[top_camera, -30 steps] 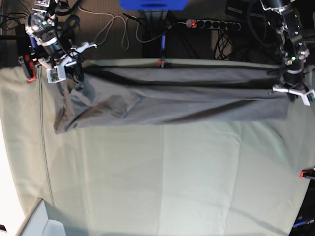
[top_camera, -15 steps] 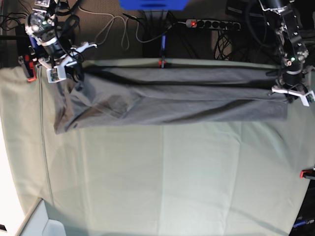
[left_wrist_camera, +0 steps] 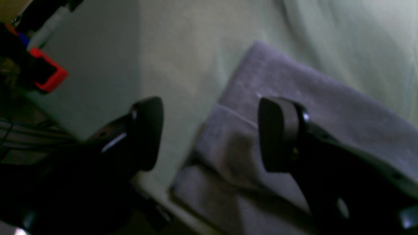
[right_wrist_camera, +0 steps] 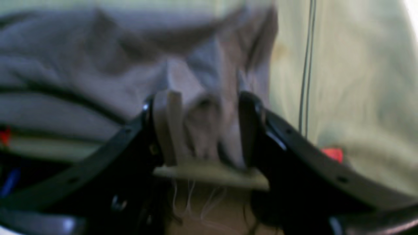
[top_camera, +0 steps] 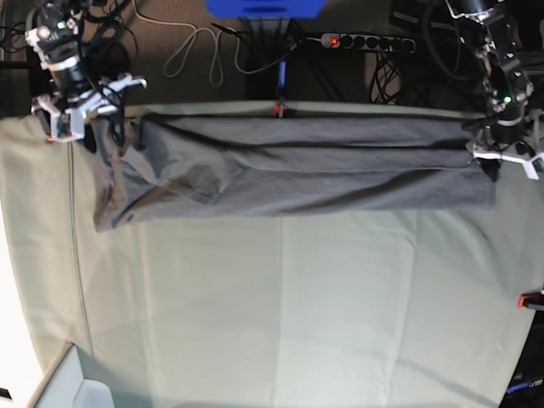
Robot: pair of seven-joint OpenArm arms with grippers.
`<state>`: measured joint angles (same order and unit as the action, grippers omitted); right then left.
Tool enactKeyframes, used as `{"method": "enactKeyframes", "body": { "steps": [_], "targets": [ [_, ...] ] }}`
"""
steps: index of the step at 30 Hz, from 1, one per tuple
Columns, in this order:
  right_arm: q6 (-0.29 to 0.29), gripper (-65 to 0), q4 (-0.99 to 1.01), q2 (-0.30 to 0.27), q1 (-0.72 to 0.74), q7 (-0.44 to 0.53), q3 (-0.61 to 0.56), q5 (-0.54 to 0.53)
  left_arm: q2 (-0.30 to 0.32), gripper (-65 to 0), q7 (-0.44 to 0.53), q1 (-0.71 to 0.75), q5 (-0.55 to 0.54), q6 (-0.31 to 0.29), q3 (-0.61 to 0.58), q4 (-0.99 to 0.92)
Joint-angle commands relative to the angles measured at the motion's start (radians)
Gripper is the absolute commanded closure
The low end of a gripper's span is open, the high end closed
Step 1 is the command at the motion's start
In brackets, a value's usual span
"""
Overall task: Layout the t-shirt on the table in an organized manner, then fold the t-shirt properly
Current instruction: 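Grasp both ends of the grey strip with both grippers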
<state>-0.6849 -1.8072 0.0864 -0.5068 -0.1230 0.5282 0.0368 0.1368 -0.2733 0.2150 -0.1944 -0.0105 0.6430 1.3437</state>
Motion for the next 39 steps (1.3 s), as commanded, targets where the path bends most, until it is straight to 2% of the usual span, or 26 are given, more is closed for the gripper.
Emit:
{"method": "enactKeyframes", "body": {
  "steps": [1,4,9,11,15,19,23,35,37,39],
  "targets": [
    [-0.013,-28.5,-0.027,0.008,0.001,0.027,-0.010,-0.015,0.016,-43.8,0.022,-0.006,0.000,0.005,0.016,0.016],
    [-0.013,-28.5,-0.041,0.036,0.004,0.027,-0.064,-0.010,0.021,-43.9,0.022,-0.015,0.000,0.005,0.022,0.010],
    [-0.013,-28.4,0.016,0.040,0.003,0.026,-0.151,-0.010,0.025,-44.0,0.022,-0.019,0.000,0.005,0.022,0.009],
    [-0.013,-28.4,0.086,0.039,0.018,0.026,-0.164,-0.010,0.025,-46.4,0.022,-0.033,0.000,0.005,0.021,0.001],
    [-0.013,-28.4,0.240,0.019,0.113,0.027,-0.130,-0.008,0.025,-52.5,0.022,-0.079,0.000,0.005,0.018,-0.073],
    [-0.013,-28.4,0.333,-0.003,0.172,0.027,-0.066,-0.008,0.022,-52.7,0.022,-0.095,0.000,0.004,0.014,-0.114],
    [-0.013,-28.4,0.364,-0.035,0.198,0.027,-0.055,-0.008,0.016,-52.7,0.022,-0.114,0.000,0.004,0.005,-0.142],
    [-0.013,-28.4,0.366,-0.032,0.198,0.027,-0.059,-0.008,0.016,-52.6,0.022,-0.116,0.000,0.002,-0.027,-0.209],
    [-0.013,-28.4,0.366,-0.032,0.199,0.027,-0.059,-0.008,0.014,-52.5,0.022,-0.116,0.000,-0.033,-0.027,-0.223],
    [-0.013,-28.4,0.366,-0.033,0.199,0.027,-0.059,-0.008,0.014,-49.0,0.022,-0.116,0.000,-0.122,-0.025,-0.237]
  ]
}}
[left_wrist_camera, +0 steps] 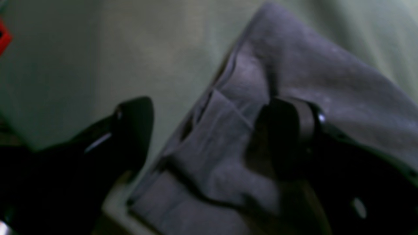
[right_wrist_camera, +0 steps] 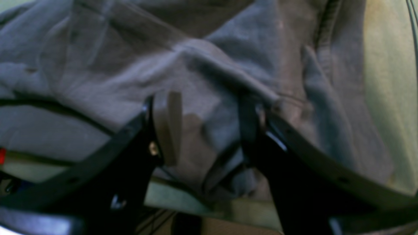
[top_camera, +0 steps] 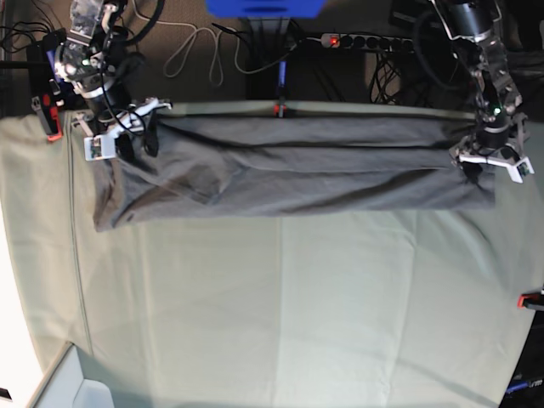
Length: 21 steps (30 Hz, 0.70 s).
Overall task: Layout the t-shirt on the table in an organized manner, then fold the t-shirt properly
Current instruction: 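Grasp both ends of the grey strip with both grippers, then carry the strip end with the left gripper over toward the right gripper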
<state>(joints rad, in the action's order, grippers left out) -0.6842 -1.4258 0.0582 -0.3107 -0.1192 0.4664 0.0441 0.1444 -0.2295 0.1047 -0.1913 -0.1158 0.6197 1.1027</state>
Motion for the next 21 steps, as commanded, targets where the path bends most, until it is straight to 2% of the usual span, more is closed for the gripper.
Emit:
{"method": "enactKeyframes", "body": {
  "steps": [1,4,12,17,21],
  "targets": [
    [-0.014,-28.4,-0.016,-0.005,0.003,0.023,0.002,-0.016,0.007,-45.7,-0.021,-0.006,-0.003,-0.052,-0.001,-0.003],
    [-0.014,-28.4,-0.016,-0.005,0.003,0.023,0.002,-0.016,0.007,-34.3,-0.017,-0.006,-0.003,-0.126,0.002,-0.025],
    [-0.014,-28.4,-0.016,-0.004,0.005,0.023,-0.002,-0.016,0.007,-1.5,-0.015,-0.004,-0.003,-0.137,0.004,-0.025],
    [-0.014,-28.4,-0.016,-0.008,0.005,0.023,-0.042,-0.016,0.005,0.0,-0.015,0.000,-0.003,-0.135,0.004,0.017],
    [-0.014,-28.4,-0.016,-0.005,0.005,0.023,-0.042,-0.016,-0.035,0.0,-0.018,0.023,-0.003,-0.135,0.004,0.150]
  ]
}}
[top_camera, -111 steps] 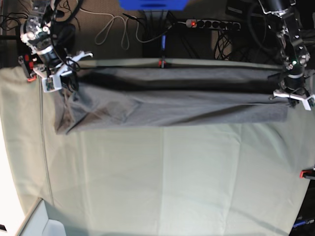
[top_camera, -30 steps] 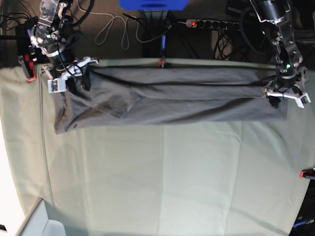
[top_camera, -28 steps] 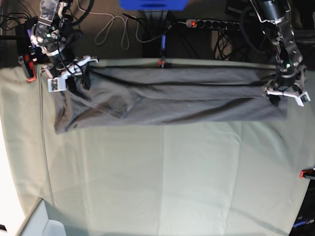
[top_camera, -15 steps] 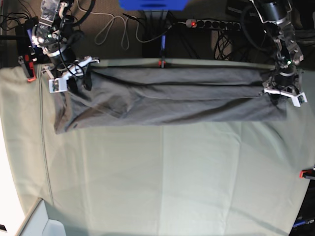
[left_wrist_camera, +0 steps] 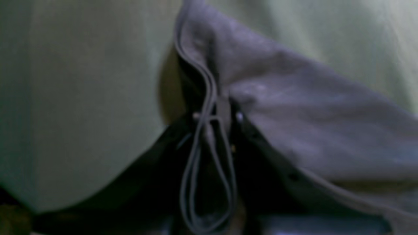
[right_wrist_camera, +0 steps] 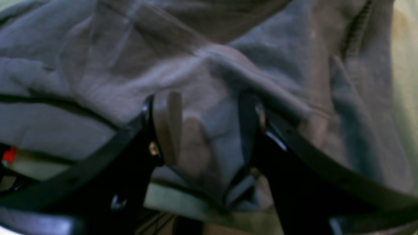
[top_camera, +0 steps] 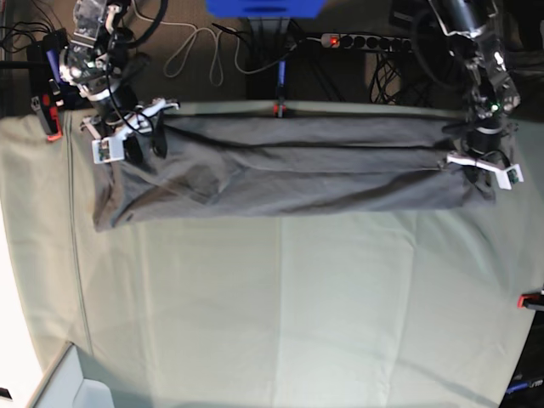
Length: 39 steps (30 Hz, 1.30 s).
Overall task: Layout the t-shirt on the table in an organized manner, then fold the t-shirt properly
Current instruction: 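Carry the strip end with the left gripper over toward the right gripper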
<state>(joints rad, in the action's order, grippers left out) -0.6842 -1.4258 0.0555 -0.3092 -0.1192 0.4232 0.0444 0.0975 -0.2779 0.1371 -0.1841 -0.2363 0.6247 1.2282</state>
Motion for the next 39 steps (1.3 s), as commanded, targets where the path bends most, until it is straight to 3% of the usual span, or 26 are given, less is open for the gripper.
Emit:
{"method": "enactKeyframes", "body": {
  "steps": [1,8,12,20,26,30,39],
  "targets": [
    [-0.014,-28.4,-0.016,-0.003,0.005,0.023,0.001,-0.016,0.003,0.0,0.030,0.009,-0.010,-0.015,-0.001,0.074],
    [-0.014,-28.4,-0.014,-0.004,0.025,0.023,-0.004,-0.016,-0.120,0.0,0.027,0.095,0.001,-0.016,-0.012,0.373],
    [-0.014,-28.4,-0.014,-0.004,0.025,0.023,-0.004,-0.016,-0.153,0.0,0.032,0.152,0.002,-0.013,-0.113,0.448],
    [-0.014,-28.4,-0.014,-0.004,0.025,0.023,-0.004,-0.016,-0.155,0.0,0.032,0.197,0.004,-0.008,-0.443,0.445],
    [-0.014,-28.4,-0.016,-0.004,0.025,0.023,-0.004,-0.016,-0.153,0.0,0.032,0.175,0.015,-0.007,-0.615,0.365],
    [-0.014,-28.4,-0.016,-0.006,0.025,0.023,-0.004,-0.016,-0.157,0.0,0.035,0.164,0.100,-0.007,-0.665,0.290],
    [-0.014,-28.4,-0.016,-0.004,0.025,0.023,-0.004,-0.016,-0.227,0.0,0.033,0.112,0.116,-0.007,-0.671,0.272]
  ]
}}
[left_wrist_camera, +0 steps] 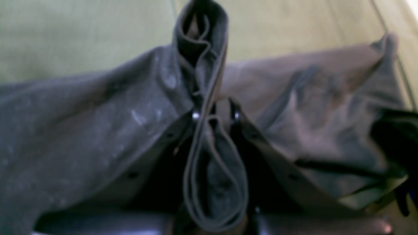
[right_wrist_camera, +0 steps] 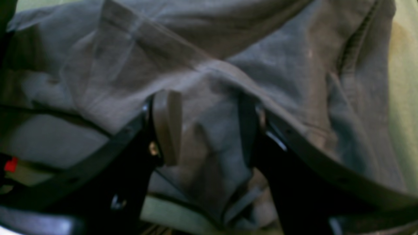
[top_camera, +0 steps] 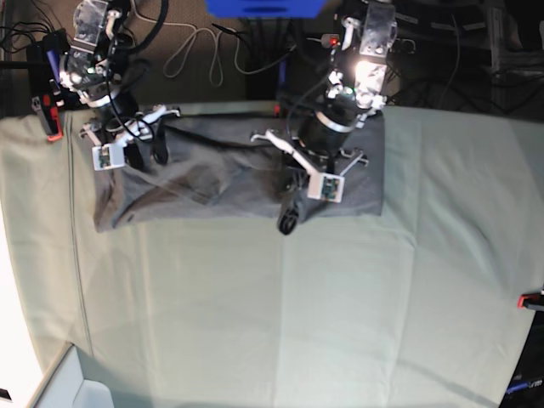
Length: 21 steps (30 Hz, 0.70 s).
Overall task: Layout the t-shirt on the table in an organized manner, then fold the t-shirt properly
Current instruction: 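Carry the strip end with the left gripper over toward the right gripper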
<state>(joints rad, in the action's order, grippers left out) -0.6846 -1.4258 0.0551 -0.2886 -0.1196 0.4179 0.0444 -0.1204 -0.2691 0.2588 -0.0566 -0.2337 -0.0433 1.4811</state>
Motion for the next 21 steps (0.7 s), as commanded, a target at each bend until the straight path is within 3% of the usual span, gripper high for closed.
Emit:
{"method": "enactKeyframes", "body": {
  "steps": [1,8,21],
  "targets": [
    [-0.014,-28.4,-0.016,-0.004,0.004,0.024,0.002,-0.016,-0.009,0.0,0.023,-0.019,-0.012,-0.010,-0.004,0.017],
    [-0.014,-28.4,-0.019,-0.005,-0.001,0.024,0.002,-0.016,-0.005,0.0,0.024,-0.046,-0.012,-0.010,-0.097,-0.052],
    [-0.014,-28.4,-0.017,-0.005,-0.001,0.024,0.002,-0.016,-0.011,0.0,0.024,-0.063,-0.012,-0.010,-0.108,-0.084]
  ]
}}
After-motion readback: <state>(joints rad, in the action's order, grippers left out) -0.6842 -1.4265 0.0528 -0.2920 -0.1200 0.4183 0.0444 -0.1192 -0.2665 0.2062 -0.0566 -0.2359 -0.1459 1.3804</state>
